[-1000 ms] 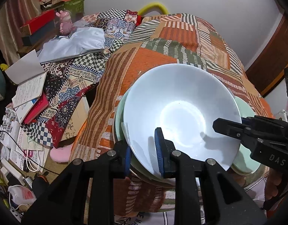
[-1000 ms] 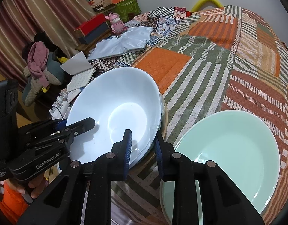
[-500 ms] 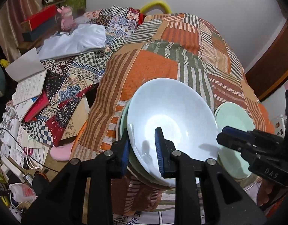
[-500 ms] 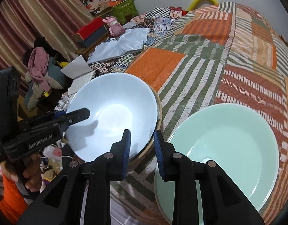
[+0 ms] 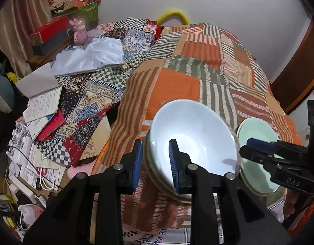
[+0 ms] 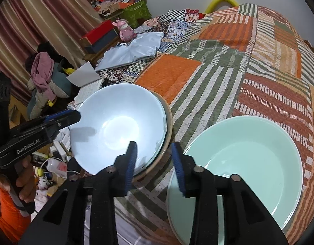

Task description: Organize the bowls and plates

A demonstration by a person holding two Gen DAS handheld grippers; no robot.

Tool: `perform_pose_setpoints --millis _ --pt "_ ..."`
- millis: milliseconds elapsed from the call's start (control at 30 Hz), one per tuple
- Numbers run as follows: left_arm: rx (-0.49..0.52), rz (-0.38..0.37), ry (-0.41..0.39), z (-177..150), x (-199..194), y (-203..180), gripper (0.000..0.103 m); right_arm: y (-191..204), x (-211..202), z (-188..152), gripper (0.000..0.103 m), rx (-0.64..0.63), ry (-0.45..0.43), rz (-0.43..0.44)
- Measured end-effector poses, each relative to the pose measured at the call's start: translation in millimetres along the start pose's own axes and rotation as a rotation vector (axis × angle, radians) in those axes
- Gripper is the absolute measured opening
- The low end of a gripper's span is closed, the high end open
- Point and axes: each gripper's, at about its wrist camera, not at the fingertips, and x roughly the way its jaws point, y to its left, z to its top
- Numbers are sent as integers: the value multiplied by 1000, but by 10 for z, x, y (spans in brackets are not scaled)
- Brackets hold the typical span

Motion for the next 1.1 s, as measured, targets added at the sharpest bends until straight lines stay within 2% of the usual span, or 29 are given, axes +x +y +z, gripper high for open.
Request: perform_pose_setpoints --millis 267,467,667,933,1100 --pt "-30 -34 53 -159 161 105 30 -2 120 40 40 4 17 -10" --pt "-48 -60 84 -227 293 109 31 37 208 42 40 -17 27 -20" --pt "-65 -76 107 -274 401 122 34 56 371 31 40 -7 79 6" --pt "-79 -83 129 -281 514 99 39 83 496 31 38 -14 108 0" --pt "-65 -58 128 -278 548 57 39 71 513 37 38 -2 111 2"
